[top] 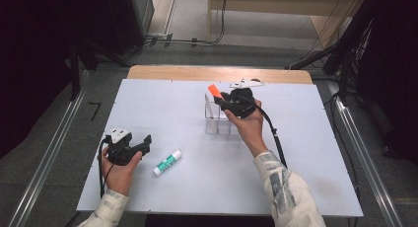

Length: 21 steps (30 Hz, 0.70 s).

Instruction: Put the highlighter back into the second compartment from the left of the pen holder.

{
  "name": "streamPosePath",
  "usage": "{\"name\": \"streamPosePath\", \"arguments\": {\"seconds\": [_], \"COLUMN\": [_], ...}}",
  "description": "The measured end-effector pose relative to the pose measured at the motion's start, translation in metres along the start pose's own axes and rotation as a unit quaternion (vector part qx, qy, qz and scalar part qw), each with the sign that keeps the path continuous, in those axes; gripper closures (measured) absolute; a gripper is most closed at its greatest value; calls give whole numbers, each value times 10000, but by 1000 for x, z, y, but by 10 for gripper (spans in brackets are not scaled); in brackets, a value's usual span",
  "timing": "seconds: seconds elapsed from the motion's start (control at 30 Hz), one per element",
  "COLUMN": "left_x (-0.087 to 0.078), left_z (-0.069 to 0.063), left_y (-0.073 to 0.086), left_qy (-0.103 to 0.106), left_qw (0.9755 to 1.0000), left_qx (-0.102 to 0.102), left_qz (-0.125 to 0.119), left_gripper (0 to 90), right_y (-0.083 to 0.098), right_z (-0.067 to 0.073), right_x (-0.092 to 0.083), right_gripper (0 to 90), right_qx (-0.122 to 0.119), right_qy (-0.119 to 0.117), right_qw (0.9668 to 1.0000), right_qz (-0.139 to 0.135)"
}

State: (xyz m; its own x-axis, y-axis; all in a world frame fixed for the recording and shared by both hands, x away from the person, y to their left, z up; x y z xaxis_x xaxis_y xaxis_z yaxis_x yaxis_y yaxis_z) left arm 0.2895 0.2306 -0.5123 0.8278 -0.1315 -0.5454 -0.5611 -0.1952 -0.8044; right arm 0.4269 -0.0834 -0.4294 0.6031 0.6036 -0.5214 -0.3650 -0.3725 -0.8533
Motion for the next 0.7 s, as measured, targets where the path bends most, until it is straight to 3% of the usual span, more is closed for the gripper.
{"name": "streamPosePath", "arguments": {"seconds": [0.7], "left_x": [-1], "left_z": [1], "left_y": [0], "left_qy": [-1], "left_qw": [10000], "left_qx": [7], "left_qz": [-9], "left_gripper": [278], "right_y": [0], "right_z": [2], "right_x": [6], "right_gripper": [639], "right_qx": [-6], "right_qy": [19], "right_qw": [10000], "right_qz": [40]}}
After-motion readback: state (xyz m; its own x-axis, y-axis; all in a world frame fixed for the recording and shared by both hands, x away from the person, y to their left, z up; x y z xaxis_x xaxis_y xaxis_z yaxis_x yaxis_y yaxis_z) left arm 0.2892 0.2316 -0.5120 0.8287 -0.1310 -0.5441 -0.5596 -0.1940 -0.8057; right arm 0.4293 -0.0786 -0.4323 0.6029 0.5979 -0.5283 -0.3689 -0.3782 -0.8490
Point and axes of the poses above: each handheld gripper's, and its own axes: x roughly forward along the jaws, y roughly out of its underside, z roughly to its left, the point moved 3 cm from there along x, roughly forward along the jaws, and after that the axes turned 7 degrees about -x, right-handed, at the moved point
